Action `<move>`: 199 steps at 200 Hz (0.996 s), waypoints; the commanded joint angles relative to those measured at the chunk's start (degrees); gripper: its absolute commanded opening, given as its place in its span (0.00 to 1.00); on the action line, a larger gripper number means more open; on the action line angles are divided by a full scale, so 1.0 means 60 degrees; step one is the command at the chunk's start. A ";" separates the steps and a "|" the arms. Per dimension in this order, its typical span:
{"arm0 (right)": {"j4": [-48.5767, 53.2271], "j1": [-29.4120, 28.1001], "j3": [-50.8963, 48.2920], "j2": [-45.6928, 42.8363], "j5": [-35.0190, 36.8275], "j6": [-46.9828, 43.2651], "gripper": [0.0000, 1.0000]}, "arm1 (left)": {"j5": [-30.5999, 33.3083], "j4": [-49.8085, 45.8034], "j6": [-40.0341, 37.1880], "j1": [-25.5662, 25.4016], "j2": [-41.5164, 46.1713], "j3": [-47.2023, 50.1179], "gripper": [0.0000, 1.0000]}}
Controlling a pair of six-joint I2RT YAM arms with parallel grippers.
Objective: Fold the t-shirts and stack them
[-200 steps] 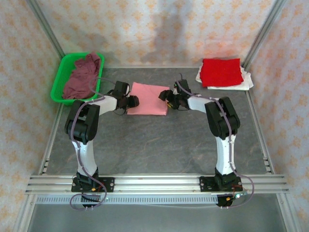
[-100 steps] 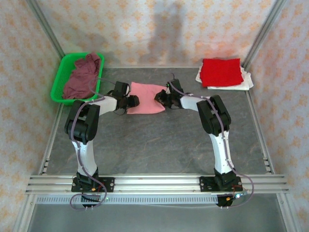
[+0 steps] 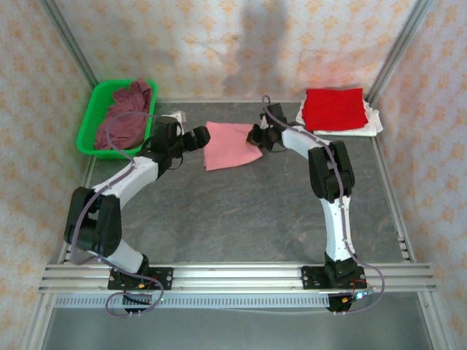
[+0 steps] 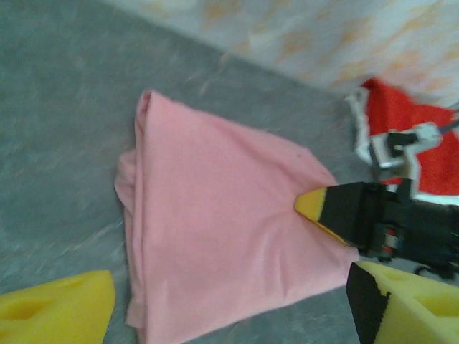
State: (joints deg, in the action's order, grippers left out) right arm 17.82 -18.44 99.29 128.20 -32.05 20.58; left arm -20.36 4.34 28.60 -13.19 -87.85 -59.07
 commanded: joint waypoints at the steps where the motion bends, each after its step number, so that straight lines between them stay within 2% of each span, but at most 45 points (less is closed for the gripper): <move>1: 0.2090 0.0740 0.1362 -0.0416 0.0708 -0.2098 0.00 | -0.0154 0.0366 -0.0345 -0.0276 0.0213 0.0119 0.86; 33: 0.3598 0.1645 0.3317 -0.0074 0.0261 -0.4198 0.00 | -0.0309 0.0166 -0.0434 -0.0430 0.0229 -0.0043 0.85; 74: 0.5685 0.2002 0.6979 0.1265 0.1752 -0.7219 0.00 | -0.0405 0.0054 -0.0451 -0.0468 0.0185 -0.0070 0.86; 101: 0.6197 0.2223 0.9162 0.2288 0.2736 -0.8009 0.00 | -0.0412 -0.0132 -0.0475 -0.0482 0.0148 -0.0087 0.86; 168: 0.5177 0.3089 0.9206 0.2216 0.3503 -0.7905 0.00 | -0.0505 -0.0650 -0.0654 -0.0526 0.0301 -0.0116 0.86; 199: 0.4695 0.3613 0.9218 0.2239 0.3150 -0.7355 0.00 | -0.0603 -0.0710 -0.0601 -0.0526 0.0207 -0.0160 0.87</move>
State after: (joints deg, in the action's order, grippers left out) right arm 49.87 1.04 152.27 142.04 -13.43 -25.52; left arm -22.52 1.67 26.02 -15.79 -86.52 -59.07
